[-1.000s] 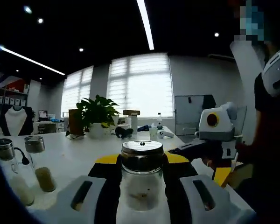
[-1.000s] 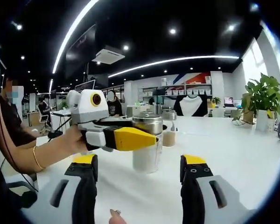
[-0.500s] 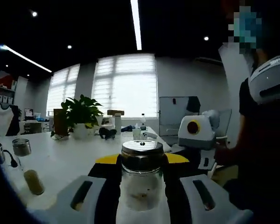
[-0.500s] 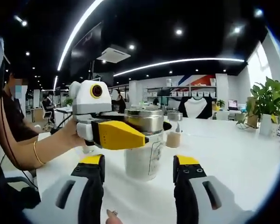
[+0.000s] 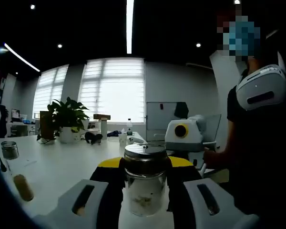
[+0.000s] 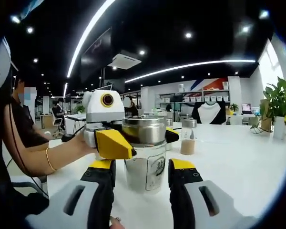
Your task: Rotate the seasoning bottle until the label or dispensing opening points toward the visible target arrow and the bottle remains upright within the marked orientation range
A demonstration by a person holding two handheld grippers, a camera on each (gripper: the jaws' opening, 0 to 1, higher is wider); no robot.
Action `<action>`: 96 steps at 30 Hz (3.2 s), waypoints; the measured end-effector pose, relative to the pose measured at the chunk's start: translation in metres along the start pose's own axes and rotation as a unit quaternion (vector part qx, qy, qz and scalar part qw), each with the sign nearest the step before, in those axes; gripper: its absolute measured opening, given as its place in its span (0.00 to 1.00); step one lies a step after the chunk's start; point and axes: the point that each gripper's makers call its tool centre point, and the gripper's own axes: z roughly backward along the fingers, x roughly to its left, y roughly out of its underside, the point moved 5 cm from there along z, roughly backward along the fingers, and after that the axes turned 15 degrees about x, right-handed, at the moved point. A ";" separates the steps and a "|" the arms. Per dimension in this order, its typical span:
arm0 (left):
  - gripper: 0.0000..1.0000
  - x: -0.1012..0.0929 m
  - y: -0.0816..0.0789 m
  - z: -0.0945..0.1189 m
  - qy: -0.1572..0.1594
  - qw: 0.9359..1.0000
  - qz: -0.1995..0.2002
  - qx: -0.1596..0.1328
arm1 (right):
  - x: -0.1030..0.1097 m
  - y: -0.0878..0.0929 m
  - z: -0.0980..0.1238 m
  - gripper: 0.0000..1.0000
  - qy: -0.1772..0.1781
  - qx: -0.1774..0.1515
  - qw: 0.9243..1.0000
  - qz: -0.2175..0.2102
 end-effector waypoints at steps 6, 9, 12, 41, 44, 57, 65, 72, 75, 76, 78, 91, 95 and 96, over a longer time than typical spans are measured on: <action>0.36 -0.013 0.003 -0.008 0.034 0.999 -0.019 0.018 | 0.003 0.003 -0.003 0.39 -0.001 0.009 1.000 0.007; 0.36 -0.016 0.004 -0.008 0.045 0.999 -0.019 0.019 | 0.004 0.005 -0.002 0.39 -0.004 0.010 1.000 0.006; 0.36 -0.016 0.006 -0.008 0.052 0.998 -0.013 0.023 | 0.008 0.006 -0.001 0.37 -0.008 0.013 1.000 0.018; 0.37 -0.004 0.006 0.002 0.024 1.000 0.016 0.007 | 0.004 0.004 -0.008 0.32 0.019 -0.009 1.000 -0.015; 0.37 -0.002 0.008 0.001 0.015 1.000 0.015 0.016 | 0.003 0.006 -0.009 0.32 0.035 -0.005 0.999 -0.018; 0.37 0.016 0.007 -0.004 -0.068 0.997 0.007 0.021 | -0.016 0.004 -0.019 0.32 0.121 -0.026 0.992 -0.033; 0.39 0.029 0.005 -0.002 -0.126 0.992 0.010 0.016 | -0.021 0.001 -0.034 0.32 0.175 -0.031 0.984 -0.005; 0.39 0.042 0.011 -0.006 -0.179 0.982 0.046 0.023 | -0.031 0.007 -0.043 0.32 0.210 -0.034 0.977 -0.023; 0.39 0.045 0.010 -0.006 -0.217 0.974 0.052 0.022 | -0.038 0.006 -0.045 0.32 0.240 -0.049 0.969 -0.028; 0.39 0.045 0.010 -0.007 -0.225 0.973 0.052 0.023 | -0.040 0.006 -0.045 0.32 0.244 -0.051 0.968 -0.030; 0.38 0.045 0.011 -0.009 -0.240 0.969 0.046 0.030 | -0.043 0.007 -0.045 0.32 0.253 -0.053 0.966 -0.033; 0.37 0.047 0.014 -0.009 -0.308 0.949 0.054 0.027 | -0.052 0.012 -0.043 0.32 0.278 -0.054 0.958 -0.054; 0.37 0.049 0.013 -0.005 -0.304 0.950 0.069 0.016 | -0.052 0.011 -0.045 0.32 0.267 -0.062 0.960 -0.058; 0.36 0.049 0.013 -0.004 -0.303 0.950 0.073 0.014 | -0.052 0.011 -0.046 0.32 0.268 -0.062 0.960 -0.054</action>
